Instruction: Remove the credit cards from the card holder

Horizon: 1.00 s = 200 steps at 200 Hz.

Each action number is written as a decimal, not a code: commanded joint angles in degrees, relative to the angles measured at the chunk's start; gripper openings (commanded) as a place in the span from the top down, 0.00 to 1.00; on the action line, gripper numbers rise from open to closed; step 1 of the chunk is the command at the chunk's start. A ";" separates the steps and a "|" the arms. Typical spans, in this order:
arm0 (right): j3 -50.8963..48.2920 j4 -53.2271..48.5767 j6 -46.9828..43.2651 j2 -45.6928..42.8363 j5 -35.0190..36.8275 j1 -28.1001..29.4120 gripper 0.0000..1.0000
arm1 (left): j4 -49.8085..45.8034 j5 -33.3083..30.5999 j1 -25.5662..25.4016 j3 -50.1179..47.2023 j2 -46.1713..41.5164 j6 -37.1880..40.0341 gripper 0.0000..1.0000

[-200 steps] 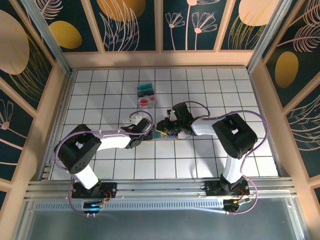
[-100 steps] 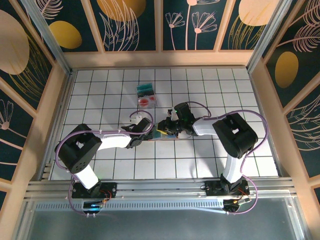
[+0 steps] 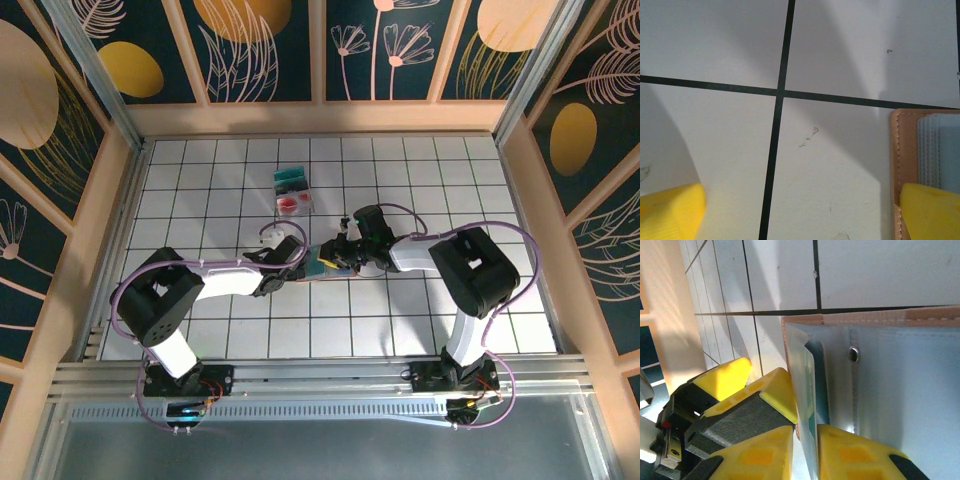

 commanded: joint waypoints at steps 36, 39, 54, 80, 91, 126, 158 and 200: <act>-0.52 -1.84 -0.88 -3.19 1.89 -0.73 0.86 | -2.45 3.61 0.31 -0.61 3.43 -0.45 0.01; -0.51 -1.97 -0.97 -3.21 1.98 -0.76 0.87 | -2.41 3.60 0.29 -0.64 3.44 -0.50 0.01; -0.56 -2.61 -1.23 -3.39 2.51 -0.75 0.89 | -2.41 3.51 0.30 -0.67 3.38 -0.49 0.01; -0.37 -3.83 -1.66 -3.72 3.43 -0.70 0.91 | -2.41 3.54 0.27 -0.61 3.43 -0.56 0.01; -0.27 -4.24 -1.88 -3.67 3.81 -0.78 0.91 | -2.32 3.52 0.28 -0.70 3.38 -0.56 0.01; -0.30 -5.96 -2.57 -4.10 5.45 -0.78 0.93 | -2.32 3.17 0.24 -1.20 2.88 -0.94 0.01; -0.08 -7.66 -3.40 -4.47 6.88 -0.73 0.93 | -2.32 2.75 0.35 -1.53 2.29 -1.18 0.01; 0.30 -10.14 -4.73 -5.14 8.83 -0.77 0.94 | -2.41 2.45 0.28 -1.37 2.11 -1.17 0.01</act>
